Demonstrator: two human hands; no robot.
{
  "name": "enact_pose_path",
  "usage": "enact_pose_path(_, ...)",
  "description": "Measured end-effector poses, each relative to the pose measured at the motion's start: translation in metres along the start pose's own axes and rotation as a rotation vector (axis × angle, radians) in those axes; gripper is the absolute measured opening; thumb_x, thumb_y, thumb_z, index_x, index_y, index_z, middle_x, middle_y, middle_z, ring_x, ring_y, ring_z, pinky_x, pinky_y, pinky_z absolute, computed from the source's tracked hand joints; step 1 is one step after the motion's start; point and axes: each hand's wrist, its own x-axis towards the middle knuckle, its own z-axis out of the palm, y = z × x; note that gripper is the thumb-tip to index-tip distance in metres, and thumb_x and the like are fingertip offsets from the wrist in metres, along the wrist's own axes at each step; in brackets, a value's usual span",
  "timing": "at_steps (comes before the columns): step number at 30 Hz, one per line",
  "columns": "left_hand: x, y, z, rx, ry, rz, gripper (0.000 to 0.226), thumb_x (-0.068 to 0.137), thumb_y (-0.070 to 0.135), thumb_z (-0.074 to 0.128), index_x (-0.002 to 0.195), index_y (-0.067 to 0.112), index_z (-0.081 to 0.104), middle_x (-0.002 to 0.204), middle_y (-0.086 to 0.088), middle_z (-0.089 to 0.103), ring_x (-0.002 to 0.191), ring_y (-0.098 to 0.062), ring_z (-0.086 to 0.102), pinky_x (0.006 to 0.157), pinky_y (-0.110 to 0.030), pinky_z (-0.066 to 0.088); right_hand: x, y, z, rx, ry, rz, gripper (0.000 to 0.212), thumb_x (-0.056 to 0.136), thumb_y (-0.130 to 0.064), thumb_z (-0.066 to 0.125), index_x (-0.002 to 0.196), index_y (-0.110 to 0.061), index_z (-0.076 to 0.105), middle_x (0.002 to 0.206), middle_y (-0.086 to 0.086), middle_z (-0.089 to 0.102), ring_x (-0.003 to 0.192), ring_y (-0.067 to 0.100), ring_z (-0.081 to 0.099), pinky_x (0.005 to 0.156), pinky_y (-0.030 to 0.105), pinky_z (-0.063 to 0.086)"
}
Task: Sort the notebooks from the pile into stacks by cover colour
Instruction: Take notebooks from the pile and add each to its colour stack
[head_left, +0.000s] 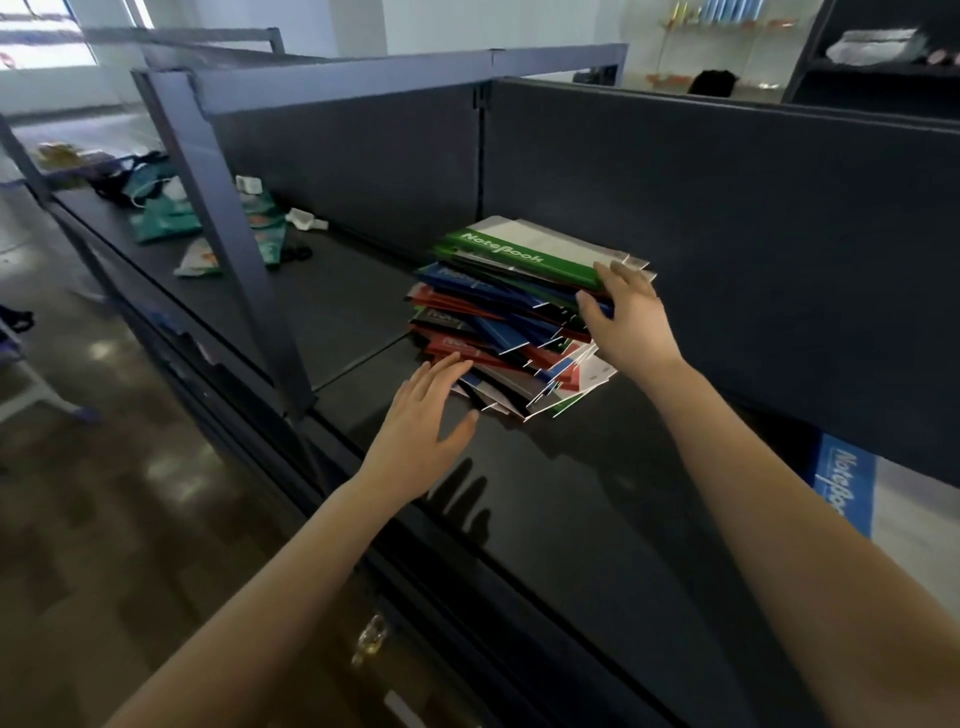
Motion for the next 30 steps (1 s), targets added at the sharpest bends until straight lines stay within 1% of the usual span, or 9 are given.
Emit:
enact_pose_path(3, 0.000, -0.001, 0.004, -0.013, -0.015, 0.000, 0.057, 0.098, 0.033, 0.049, 0.149, 0.028, 0.025, 0.157, 0.009, 0.020, 0.147, -0.012, 0.005, 0.121, -0.039, 0.008, 0.005, -0.001, -0.003, -0.001, -0.050, -0.011, 0.051, 0.099, -0.037, 0.046, 0.143, -0.011, 0.042, 0.147, 0.011, 0.041, 0.137, 0.028, 0.034, 0.113, 0.039, 0.029)
enact_pose_path(6, 0.002, -0.003, 0.009, -0.038, -0.018, -0.017, 0.057, 0.097, 0.032, 0.050, 0.149, 0.028, 0.026, 0.157, 0.009, 0.021, 0.147, -0.011, 0.006, 0.121, -0.040, 0.010, 0.008, -0.002, -0.014, -0.045, -0.070, -0.006, 0.048, 0.096, -0.043, 0.049, 0.133, -0.014, 0.053, 0.124, 0.009, 0.060, 0.112, 0.025, 0.054, 0.092, 0.033, 0.045)
enact_pose_path(8, 0.001, -0.004, 0.012, -0.050, -0.018, -0.022, 0.057, 0.097, 0.031, 0.051, 0.149, 0.028, 0.027, 0.157, 0.008, 0.022, 0.147, -0.011, 0.008, 0.121, -0.041, 0.011, 0.008, -0.002, -0.018, -0.021, -0.044, 0.030, 0.044, 0.094, -0.044, 0.053, 0.127, -0.016, 0.059, 0.116, 0.009, 0.064, 0.105, 0.024, 0.057, 0.087, 0.035, 0.049)
enact_pose_path(11, -0.002, -0.005, 0.016, -0.067, -0.035, -0.012, 0.057, 0.097, 0.029, 0.052, 0.149, 0.026, 0.027, 0.157, 0.007, 0.023, 0.146, -0.012, 0.012, 0.120, -0.042, 0.014, 0.008, -0.002, -0.017, 0.028, 0.008, 0.079, 0.042, 0.092, -0.044, 0.056, 0.124, -0.017, 0.063, 0.117, 0.006, 0.065, 0.108, 0.022, 0.057, 0.090, 0.036, 0.048)
enact_pose_path(16, -0.006, -0.011, 0.020, -0.063, -0.062, -0.030, 0.058, 0.096, 0.028, 0.053, 0.148, 0.028, 0.027, 0.156, 0.008, 0.025, 0.146, -0.012, 0.014, 0.120, -0.041, 0.015, 0.008, -0.007, -0.015, 0.020, 0.049, 0.130, 0.043, 0.090, -0.047, 0.058, 0.120, -0.017, 0.066, 0.107, 0.007, 0.068, 0.099, 0.022, 0.061, 0.083, 0.038, 0.053)
enact_pose_path(20, -0.009, -0.009, 0.023, -0.085, -0.069, -0.035, 0.059, 0.096, 0.029, 0.054, 0.148, 0.030, 0.027, 0.155, 0.010, 0.025, 0.145, -0.010, 0.016, 0.120, -0.040, 0.017, 0.013, -0.009, -0.014, -0.084, 0.039, 0.131, 0.050, 0.089, -0.053, 0.056, 0.120, -0.015, 0.065, 0.109, 0.007, 0.067, 0.099, 0.024, 0.062, 0.079, 0.034, 0.052)
enact_pose_path(23, -0.014, -0.007, 0.025, -0.090, -0.088, -0.023, 0.058, 0.096, 0.030, 0.054, 0.148, 0.031, 0.027, 0.155, 0.012, 0.024, 0.145, -0.009, 0.015, 0.119, -0.035, 0.017, 0.012, -0.011, -0.013, -0.179, 0.048, 0.117, 0.047, 0.093, -0.053, 0.049, 0.112, -0.013, 0.068, 0.101, 0.010, 0.067, 0.089, 0.027, 0.062, 0.072, 0.037, 0.053)
enact_pose_path(27, -0.015, -0.010, 0.021, -0.099, -0.100, -0.017, 0.058, 0.096, 0.030, 0.053, 0.147, 0.033, 0.027, 0.155, 0.012, 0.024, 0.145, -0.009, 0.016, 0.119, -0.035, 0.018, 0.010, -0.018, -0.011, -0.331, 0.107, 0.095, 0.050, 0.098, -0.050, 0.039, 0.098, -0.010, 0.069, 0.089, 0.012, 0.063, 0.080, 0.030, 0.060, 0.063, 0.031, 0.040)
enact_pose_path(30, -0.012, -0.010, 0.017, -0.139, -0.105, -0.008, 0.059, 0.095, 0.030, 0.055, 0.147, 0.034, 0.027, 0.155, 0.012, 0.026, 0.144, -0.008, 0.019, 0.118, -0.037, 0.022, 0.003, -0.023, -0.006, -0.448, 0.191, 0.033, 0.055, 0.100, -0.048, 0.035, 0.087, -0.005, 0.066, 0.082, 0.012, 0.061, 0.077, 0.033, 0.060, 0.062, 0.032, 0.037)
